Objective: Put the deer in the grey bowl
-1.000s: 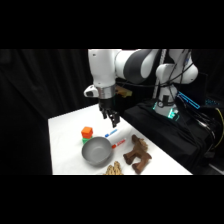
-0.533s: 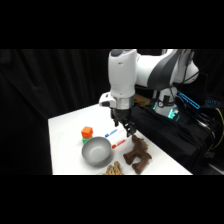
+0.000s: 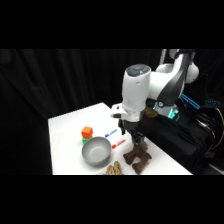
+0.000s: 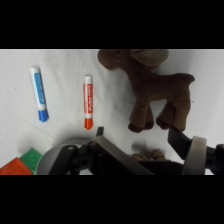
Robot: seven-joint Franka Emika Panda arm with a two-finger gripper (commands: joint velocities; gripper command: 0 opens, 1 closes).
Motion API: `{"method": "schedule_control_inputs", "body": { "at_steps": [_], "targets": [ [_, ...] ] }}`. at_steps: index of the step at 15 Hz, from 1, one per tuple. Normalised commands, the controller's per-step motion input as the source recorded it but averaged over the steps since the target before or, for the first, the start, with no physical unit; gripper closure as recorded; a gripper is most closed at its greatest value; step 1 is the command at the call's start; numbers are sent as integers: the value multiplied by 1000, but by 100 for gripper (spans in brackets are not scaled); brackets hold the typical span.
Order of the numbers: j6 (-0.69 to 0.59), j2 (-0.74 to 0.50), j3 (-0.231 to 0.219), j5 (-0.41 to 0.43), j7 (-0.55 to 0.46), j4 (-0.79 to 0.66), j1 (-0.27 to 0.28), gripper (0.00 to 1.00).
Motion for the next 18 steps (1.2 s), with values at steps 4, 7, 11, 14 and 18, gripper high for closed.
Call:
{"method": "schedule_control_inputs", "body": {
  "at_steps": [4, 7, 11, 14, 18],
  "targets": [
    [351, 290, -96, -154, 167, -23, 101, 0],
    [257, 275, -118, -83, 103, 56, 155, 0],
    [188, 251, -123, -12, 28, 115, 135, 0],
    [155, 226, -112, 54, -50, 127, 80, 25],
    [123, 135, -101, 71, -69, 85, 86, 52]
  ]
}}
